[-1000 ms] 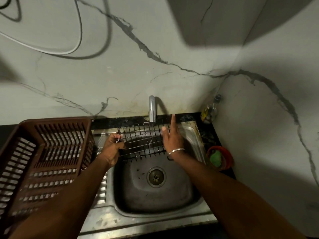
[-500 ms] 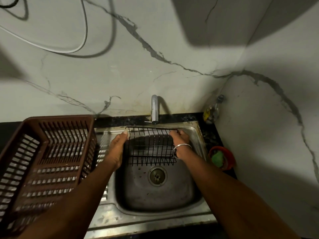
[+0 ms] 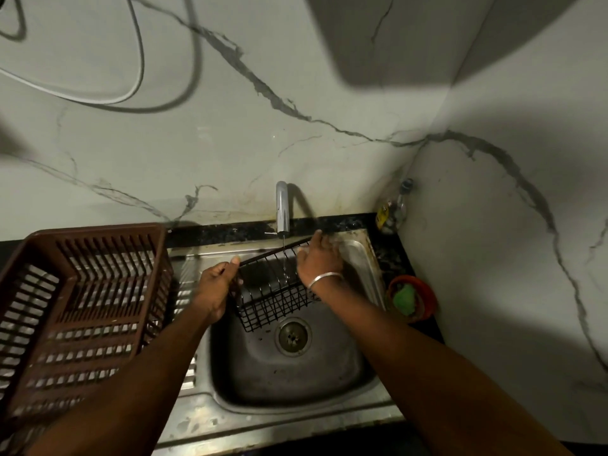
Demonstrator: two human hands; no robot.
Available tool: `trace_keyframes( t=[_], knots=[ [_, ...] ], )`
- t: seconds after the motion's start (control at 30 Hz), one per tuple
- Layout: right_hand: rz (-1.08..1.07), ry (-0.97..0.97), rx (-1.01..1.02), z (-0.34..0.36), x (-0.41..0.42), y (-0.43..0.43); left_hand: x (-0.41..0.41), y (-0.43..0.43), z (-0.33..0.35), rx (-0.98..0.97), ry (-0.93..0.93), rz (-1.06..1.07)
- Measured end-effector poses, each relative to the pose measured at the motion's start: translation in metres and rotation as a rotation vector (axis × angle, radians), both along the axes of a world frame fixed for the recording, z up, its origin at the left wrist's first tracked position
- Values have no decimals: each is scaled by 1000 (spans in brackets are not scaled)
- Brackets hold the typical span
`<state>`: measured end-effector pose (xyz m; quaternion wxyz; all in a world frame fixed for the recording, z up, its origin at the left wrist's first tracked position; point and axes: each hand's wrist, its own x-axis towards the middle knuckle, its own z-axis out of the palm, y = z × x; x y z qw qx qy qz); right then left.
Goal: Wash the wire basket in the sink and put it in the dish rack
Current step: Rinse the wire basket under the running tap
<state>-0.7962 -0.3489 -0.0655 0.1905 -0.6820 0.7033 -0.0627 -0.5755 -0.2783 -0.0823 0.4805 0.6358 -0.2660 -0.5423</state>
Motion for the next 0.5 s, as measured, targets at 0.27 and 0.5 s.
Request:
trace_keyframes(
  t=[0.27, 0.5],
  knots=[
    [516, 167, -133, -21, 21, 24, 13, 8, 0, -32, 41, -79],
    [492, 144, -194, -19, 7, 17, 21, 14, -3, -58, 6, -97]
  ],
)
